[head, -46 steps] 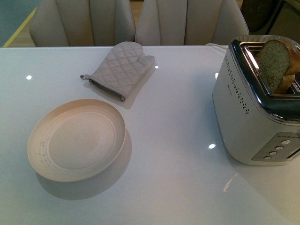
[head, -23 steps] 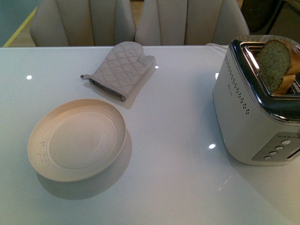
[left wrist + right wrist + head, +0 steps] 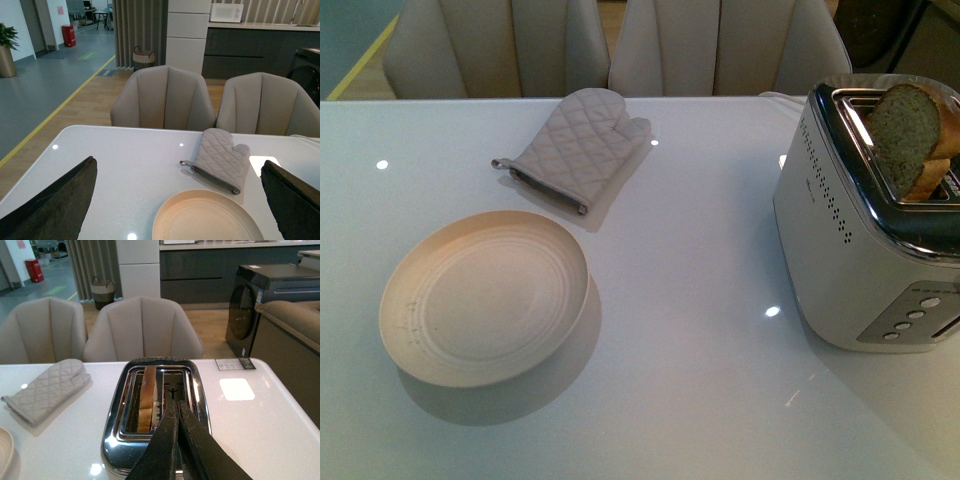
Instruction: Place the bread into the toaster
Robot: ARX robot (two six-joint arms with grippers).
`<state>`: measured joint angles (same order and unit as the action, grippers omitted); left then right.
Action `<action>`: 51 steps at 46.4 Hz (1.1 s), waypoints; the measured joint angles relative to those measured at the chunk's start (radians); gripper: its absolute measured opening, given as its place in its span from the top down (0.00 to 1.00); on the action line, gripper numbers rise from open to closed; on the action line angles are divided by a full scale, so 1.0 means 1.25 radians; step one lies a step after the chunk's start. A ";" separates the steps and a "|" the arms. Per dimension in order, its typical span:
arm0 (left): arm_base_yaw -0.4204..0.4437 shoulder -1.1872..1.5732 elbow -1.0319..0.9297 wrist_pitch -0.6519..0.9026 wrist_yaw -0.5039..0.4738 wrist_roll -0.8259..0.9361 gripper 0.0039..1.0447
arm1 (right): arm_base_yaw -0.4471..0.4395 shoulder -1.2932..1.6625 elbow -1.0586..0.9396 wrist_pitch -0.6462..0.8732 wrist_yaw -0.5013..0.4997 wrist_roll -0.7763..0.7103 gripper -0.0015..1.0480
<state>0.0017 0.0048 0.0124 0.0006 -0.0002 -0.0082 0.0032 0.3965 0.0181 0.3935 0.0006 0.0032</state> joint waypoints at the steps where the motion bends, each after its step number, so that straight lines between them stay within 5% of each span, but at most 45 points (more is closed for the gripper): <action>1: 0.000 0.000 0.000 0.000 0.000 0.000 0.06 | 0.000 -0.007 0.000 -0.008 0.000 0.000 0.98; 28: 0.000 0.000 0.000 0.000 0.000 0.000 0.06 | 0.000 -0.181 0.000 -0.179 0.001 0.000 0.98; 31: 0.000 0.000 0.000 0.000 0.000 0.000 0.06 | 0.000 -0.276 0.000 -0.298 0.002 0.000 0.98; 44: 0.000 0.000 0.000 0.000 0.000 0.000 0.06 | 0.000 -0.312 0.000 -0.314 0.001 0.000 0.98; 51: 0.000 0.000 0.000 0.000 0.000 0.000 0.06 | 0.000 -0.312 0.000 -0.314 0.001 0.000 0.69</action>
<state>0.0017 0.0048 0.0124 0.0006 -0.0002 -0.0082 0.0032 0.0063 0.0181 0.0013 0.0021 0.0029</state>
